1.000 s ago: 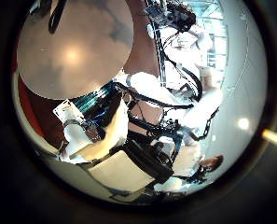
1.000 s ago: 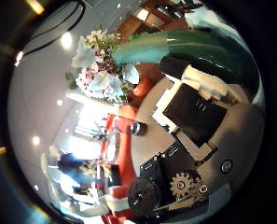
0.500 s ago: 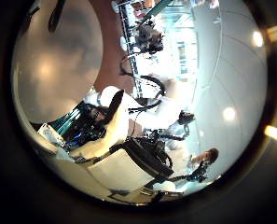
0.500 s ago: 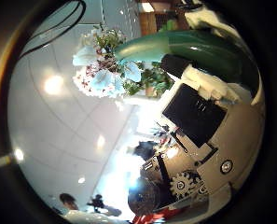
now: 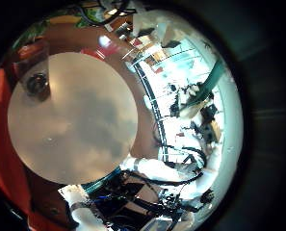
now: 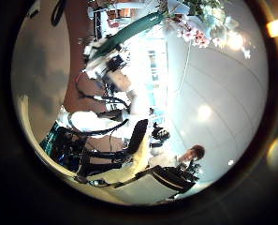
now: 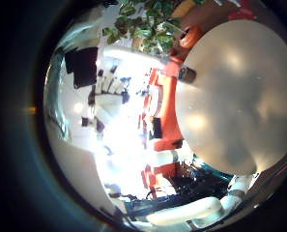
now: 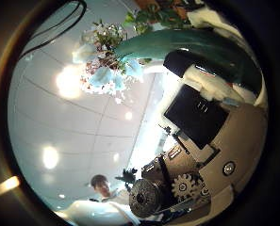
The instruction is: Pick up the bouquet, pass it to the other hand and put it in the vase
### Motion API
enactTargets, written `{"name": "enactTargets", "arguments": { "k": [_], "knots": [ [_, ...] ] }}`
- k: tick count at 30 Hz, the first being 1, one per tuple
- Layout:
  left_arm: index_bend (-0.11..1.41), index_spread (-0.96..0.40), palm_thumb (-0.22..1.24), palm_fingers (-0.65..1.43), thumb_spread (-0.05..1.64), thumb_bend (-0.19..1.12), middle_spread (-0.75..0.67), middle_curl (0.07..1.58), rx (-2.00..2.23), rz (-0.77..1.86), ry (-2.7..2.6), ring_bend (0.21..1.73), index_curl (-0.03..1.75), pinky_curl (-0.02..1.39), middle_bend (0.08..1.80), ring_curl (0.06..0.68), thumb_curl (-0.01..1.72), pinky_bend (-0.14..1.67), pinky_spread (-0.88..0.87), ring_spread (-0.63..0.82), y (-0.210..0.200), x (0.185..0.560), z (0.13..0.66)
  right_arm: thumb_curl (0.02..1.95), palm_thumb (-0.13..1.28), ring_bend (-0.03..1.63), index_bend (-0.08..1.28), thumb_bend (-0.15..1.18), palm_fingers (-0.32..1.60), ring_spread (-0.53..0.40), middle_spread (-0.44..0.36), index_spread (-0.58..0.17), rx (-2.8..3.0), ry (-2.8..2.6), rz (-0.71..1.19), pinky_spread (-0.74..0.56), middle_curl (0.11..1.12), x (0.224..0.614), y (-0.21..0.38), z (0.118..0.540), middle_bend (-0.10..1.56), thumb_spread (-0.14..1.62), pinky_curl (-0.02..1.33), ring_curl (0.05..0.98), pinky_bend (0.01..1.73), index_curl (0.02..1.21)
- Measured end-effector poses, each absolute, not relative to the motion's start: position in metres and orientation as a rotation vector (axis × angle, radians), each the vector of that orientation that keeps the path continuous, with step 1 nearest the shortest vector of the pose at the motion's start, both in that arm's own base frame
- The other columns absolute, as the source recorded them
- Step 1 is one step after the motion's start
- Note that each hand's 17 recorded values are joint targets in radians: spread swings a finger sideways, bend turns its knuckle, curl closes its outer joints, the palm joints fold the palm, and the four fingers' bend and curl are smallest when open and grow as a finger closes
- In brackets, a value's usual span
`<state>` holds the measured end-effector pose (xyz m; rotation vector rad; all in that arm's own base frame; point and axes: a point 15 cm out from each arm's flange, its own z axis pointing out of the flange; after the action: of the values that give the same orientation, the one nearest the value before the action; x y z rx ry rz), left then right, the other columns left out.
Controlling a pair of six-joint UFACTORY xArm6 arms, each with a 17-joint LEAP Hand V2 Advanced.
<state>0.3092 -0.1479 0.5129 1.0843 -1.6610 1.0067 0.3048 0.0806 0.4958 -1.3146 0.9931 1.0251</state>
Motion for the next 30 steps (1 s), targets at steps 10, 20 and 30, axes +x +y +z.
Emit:
{"name": "enactTargets", "arguments": {
  "k": [10, 20, 30],
  "knots": [
    [0.15, 0.17, 0.20, 0.12, 0.97, -0.03, 0.39, 0.36, 1.080, 1.028, -1.563, 0.62, 0.27, 0.34, 0.26, 0.215, 0.32, 0.31, 0.48, 0.51, -0.142, 0.319, 0.506, 1.40, 1.10, 1.47, 1.20, 0.05, 1.14, -0.184, -0.115, -0.214, -1.431, 0.968, 1.112, -0.21, 0.78, 0.299, 0.127, 0.478, 1.39, 0.82, 0.95, 0.692, 1.21, 0.87],
    [0.16, 0.18, 0.21, 0.13, 0.97, -0.03, 0.37, 0.37, 1.059, 1.049, -1.537, 0.61, 0.28, 0.33, 0.29, 0.207, 0.33, 0.30, 0.49, 0.50, -0.148, 0.319, 0.514, 1.43, 1.11, 1.47, 1.21, 0.04, 1.13, -0.187, -0.115, -0.213, -1.522, 0.961, 1.161, -0.21, 0.78, 0.286, 0.147, 0.467, 1.39, 0.83, 0.97, 0.695, 1.20, 0.87],
    [0.18, 0.15, 0.30, 0.30, 0.97, -0.02, 0.22, 0.42, 1.046, 1.046, -1.531, 0.61, 0.31, 0.29, 0.46, 0.192, 0.34, 0.18, 0.47, 0.44, -0.159, 0.313, 0.516, 1.45, 1.10, 1.47, 1.21, 0.02, 1.13, -0.188, -0.116, -0.212, -1.598, 0.969, 1.192, -0.21, 0.78, 0.275, 0.158, 0.456, 1.39, 0.85, 0.98, 0.699, 1.19, 0.86]
  ]
}}
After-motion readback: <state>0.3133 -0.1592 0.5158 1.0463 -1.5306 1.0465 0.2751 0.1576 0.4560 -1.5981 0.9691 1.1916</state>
